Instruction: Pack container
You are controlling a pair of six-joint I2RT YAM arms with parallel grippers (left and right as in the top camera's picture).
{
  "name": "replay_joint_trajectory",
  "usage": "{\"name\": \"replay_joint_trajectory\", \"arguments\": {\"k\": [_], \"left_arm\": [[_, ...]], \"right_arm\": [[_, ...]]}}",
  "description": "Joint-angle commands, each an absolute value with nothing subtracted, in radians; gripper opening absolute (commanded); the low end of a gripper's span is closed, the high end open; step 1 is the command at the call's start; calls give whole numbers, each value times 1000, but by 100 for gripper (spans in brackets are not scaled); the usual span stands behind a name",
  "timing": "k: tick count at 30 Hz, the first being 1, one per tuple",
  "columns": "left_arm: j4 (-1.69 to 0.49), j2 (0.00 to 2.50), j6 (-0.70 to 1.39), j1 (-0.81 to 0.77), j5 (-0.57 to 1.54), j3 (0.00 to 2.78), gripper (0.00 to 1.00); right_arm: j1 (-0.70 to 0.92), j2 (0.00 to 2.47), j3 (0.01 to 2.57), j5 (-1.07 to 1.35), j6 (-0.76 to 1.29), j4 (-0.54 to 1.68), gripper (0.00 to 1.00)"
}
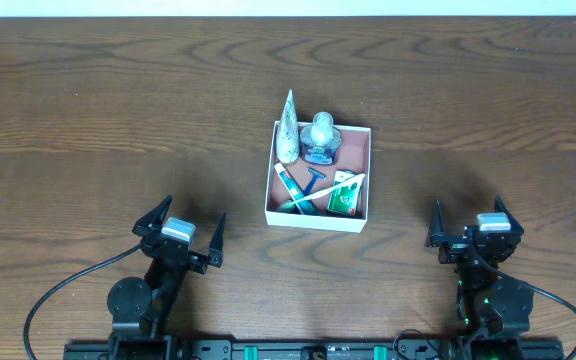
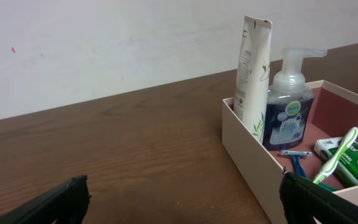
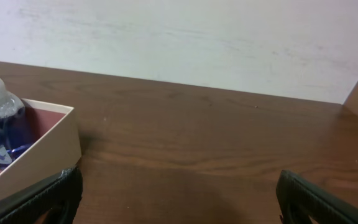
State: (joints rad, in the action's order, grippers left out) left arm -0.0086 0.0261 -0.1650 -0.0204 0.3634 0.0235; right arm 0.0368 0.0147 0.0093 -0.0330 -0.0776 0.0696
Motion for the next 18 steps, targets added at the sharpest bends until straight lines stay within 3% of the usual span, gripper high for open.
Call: {"name": "replay_joint_trajectory", "arguments": {"k": [1, 18], "left_arm": [[-44, 23, -178, -14, 374, 4, 98], [-44, 23, -178, -14, 374, 4, 98]], "right_arm": [[44, 5, 5, -25, -91, 71, 99], [44, 5, 5, -25, -91, 71, 99]]}}
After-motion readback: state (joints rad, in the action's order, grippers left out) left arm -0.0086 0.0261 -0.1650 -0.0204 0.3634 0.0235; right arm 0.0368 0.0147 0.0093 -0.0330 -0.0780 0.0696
